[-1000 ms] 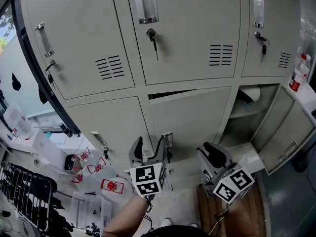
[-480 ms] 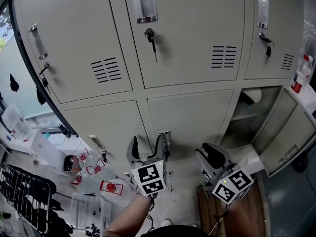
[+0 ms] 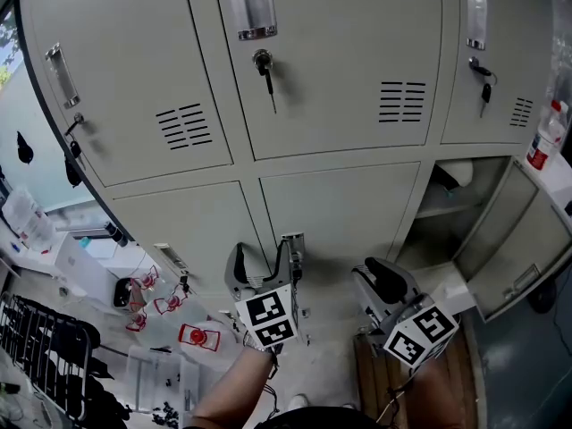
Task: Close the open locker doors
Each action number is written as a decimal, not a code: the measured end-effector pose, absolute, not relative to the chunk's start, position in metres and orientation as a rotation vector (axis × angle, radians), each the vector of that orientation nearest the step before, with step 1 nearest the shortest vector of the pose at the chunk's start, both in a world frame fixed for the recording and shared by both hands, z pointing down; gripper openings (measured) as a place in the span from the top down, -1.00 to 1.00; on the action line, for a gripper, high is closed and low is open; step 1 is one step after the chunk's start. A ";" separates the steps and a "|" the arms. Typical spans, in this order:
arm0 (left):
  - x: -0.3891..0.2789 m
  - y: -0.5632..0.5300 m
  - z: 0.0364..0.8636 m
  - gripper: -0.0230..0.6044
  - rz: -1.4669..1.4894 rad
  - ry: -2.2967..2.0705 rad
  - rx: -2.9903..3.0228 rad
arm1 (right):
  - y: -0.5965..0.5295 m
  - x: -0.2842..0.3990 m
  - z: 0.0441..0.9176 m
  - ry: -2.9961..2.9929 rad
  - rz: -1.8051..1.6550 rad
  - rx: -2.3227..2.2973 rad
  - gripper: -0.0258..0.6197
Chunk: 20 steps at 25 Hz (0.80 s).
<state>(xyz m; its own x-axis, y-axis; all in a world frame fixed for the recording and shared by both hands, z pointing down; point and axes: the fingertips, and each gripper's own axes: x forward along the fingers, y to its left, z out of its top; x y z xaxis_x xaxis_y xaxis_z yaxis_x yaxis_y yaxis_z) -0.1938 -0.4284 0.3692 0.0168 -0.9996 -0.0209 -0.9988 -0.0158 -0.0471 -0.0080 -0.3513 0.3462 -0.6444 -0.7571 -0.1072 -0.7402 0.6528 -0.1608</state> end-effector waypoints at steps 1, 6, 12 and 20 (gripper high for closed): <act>-0.194 -0.428 0.369 -0.17 -0.029 2.170 -2.206 | -0.351 -0.007 0.346 2.704 -0.153 -1.235 0.52; -0.190 -0.424 0.369 -0.17 -0.025 2.157 -2.225 | -0.349 -0.006 0.345 2.701 -0.150 -1.231 0.53; -0.181 -0.410 0.366 -0.17 -0.011 2.102 -2.270 | -0.345 -0.006 0.344 2.696 -0.148 -1.232 0.52; -0.163 -0.391 0.365 -0.16 -0.001 1.983 -2.366 | -0.337 -0.008 0.343 2.676 -0.148 -1.263 0.52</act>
